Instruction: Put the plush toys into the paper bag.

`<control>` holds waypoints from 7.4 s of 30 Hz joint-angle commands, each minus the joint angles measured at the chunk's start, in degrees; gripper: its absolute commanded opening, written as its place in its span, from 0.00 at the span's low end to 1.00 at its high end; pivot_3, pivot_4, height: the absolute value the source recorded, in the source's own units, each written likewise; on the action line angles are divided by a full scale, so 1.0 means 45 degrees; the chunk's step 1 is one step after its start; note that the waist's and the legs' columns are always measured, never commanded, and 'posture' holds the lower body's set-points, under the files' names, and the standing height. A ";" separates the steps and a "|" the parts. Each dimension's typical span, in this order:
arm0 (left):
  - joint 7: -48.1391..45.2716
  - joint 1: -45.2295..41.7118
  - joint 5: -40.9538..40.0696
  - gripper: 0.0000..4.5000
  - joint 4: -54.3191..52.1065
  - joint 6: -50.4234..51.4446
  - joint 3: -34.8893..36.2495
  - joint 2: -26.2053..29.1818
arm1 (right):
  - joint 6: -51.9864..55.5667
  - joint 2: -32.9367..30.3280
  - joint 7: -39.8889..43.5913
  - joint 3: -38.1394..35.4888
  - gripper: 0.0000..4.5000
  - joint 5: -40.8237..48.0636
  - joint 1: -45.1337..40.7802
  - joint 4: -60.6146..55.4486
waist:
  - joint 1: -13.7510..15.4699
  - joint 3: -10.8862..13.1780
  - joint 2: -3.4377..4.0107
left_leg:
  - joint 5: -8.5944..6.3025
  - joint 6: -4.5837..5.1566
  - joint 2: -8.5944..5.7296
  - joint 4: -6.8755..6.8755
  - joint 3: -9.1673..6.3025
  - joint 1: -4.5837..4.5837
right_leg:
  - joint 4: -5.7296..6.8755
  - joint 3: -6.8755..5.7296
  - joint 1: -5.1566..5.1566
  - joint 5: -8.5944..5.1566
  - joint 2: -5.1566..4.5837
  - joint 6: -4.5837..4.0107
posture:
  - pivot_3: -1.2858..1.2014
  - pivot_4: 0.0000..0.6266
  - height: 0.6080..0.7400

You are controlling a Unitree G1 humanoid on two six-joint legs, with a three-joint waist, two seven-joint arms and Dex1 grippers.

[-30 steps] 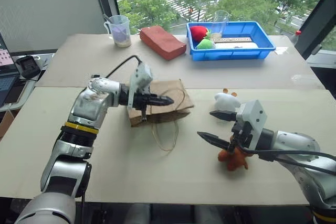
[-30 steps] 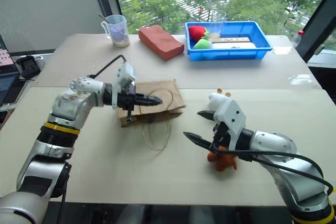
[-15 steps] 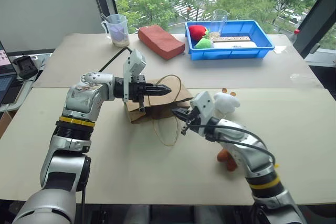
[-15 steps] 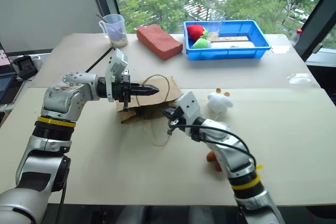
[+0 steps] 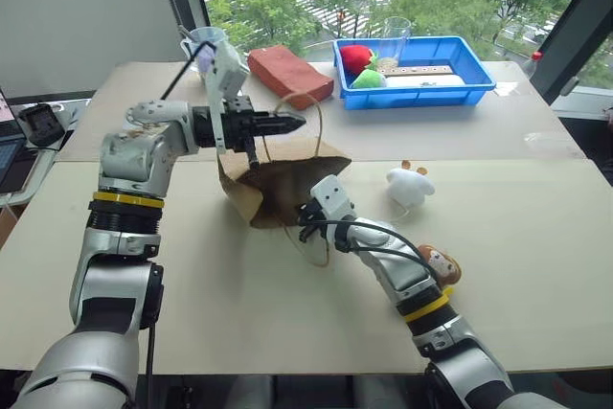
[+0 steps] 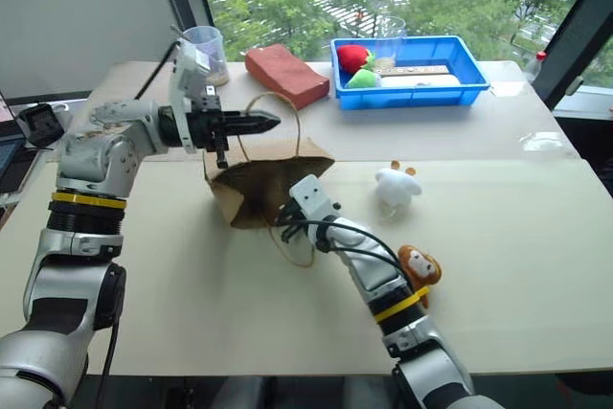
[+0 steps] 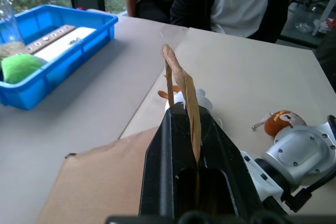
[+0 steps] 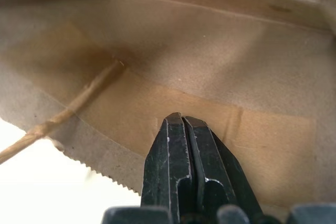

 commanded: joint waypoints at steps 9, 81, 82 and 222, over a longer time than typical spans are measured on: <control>0.1759 -0.2204 -0.0274 0.00 0.0174 -0.1365 0.2035 0.0505 | 0.0453 0.0068 -0.0262 -0.0252 0.01 -0.0519 -0.0050 0.0458 | -0.0047 -0.0001 0.0001 | 0.0007 -0.0013 -0.0001 0.0001 -0.0003 0.0003 | 0.0003 0.0000 0.0002 0.0000 0.0000 0.0001 | 0.52 0.24 1.00; -0.0685 0.1390 -0.0629 0.00 -0.2707 -0.0404 0.0115 0.1208 | 0.9149 -0.5308 0.1076 -0.6300 0.00 1.0562 0.1538 -0.9053 | 0.0172 0.0014 -0.0024 | -0.0014 0.0025 0.0006 0.0028 0.0002 -0.0008 | -0.0043 0.0014 0.0017 -0.0004 0.0008 0.0005 | 0.52 0.24 1.00; -0.0653 0.1370 -0.0626 0.00 -0.2695 -0.0433 0.0075 0.1121 | 0.8914 -0.4828 0.0735 -0.5549 0.00 0.9954 0.1161 -0.8656 | 0.0224 0.0014 -0.0024 | -0.0014 0.0026 0.0005 0.0026 -0.0004 -0.0013 | -0.0044 0.0008 0.0018 -0.0004 0.0007 0.0005 | 0.52 0.24 1.00; -0.0721 0.1449 -0.1022 0.00 -0.3440 0.0133 0.0156 0.1203 | 0.6263 -0.2890 0.3480 -0.0580 0.20 0.4366 0.0620 -0.5121 | -0.0124 0.0012 -0.0024 | 0.0016 -0.0023 -0.0001 -0.0030 -0.0014 -0.0016 | 0.0002 0.0003 -0.0008 -0.0002 0.0002 0.0002 | 0.52 0.24 1.00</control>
